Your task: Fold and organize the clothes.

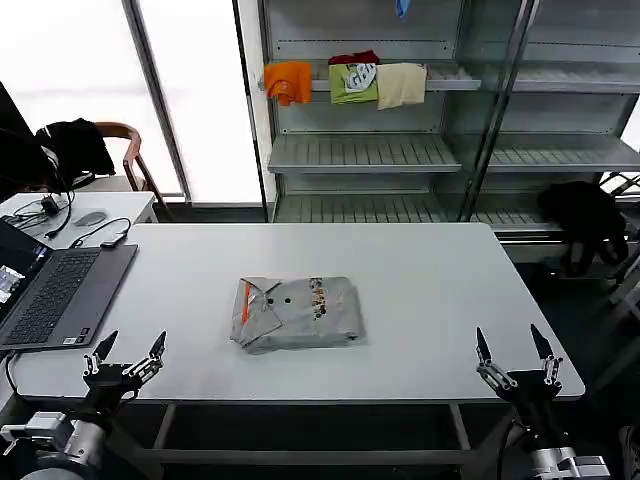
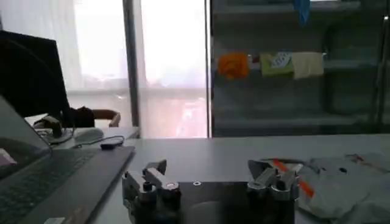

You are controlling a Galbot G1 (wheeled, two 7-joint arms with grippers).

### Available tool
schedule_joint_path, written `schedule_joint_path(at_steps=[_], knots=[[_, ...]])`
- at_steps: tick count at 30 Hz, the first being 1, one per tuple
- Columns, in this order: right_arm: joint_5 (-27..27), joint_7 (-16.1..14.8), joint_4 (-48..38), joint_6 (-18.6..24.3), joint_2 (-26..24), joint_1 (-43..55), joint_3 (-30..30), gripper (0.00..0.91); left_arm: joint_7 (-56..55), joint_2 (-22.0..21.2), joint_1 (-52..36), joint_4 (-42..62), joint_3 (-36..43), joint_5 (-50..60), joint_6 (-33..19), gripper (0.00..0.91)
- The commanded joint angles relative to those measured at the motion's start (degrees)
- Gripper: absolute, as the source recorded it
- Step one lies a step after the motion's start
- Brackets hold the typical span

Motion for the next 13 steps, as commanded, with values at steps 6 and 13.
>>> schedule_joint_path(at_steps=[6,13], knots=[[0.0,-1.1,0.4,0.1,-0.7,-1.1,0.6,0.907,1.4,-0.8,1.9,-2.6,-2.8,-1.9,-0.7,0.907],[0.0,-1.3,1.0,0.4,-1.0,-2.5,1.6,0.907,1.4,-1.2,2.9,-3.8,-3.3,-1.7,-0.7,0.907]])
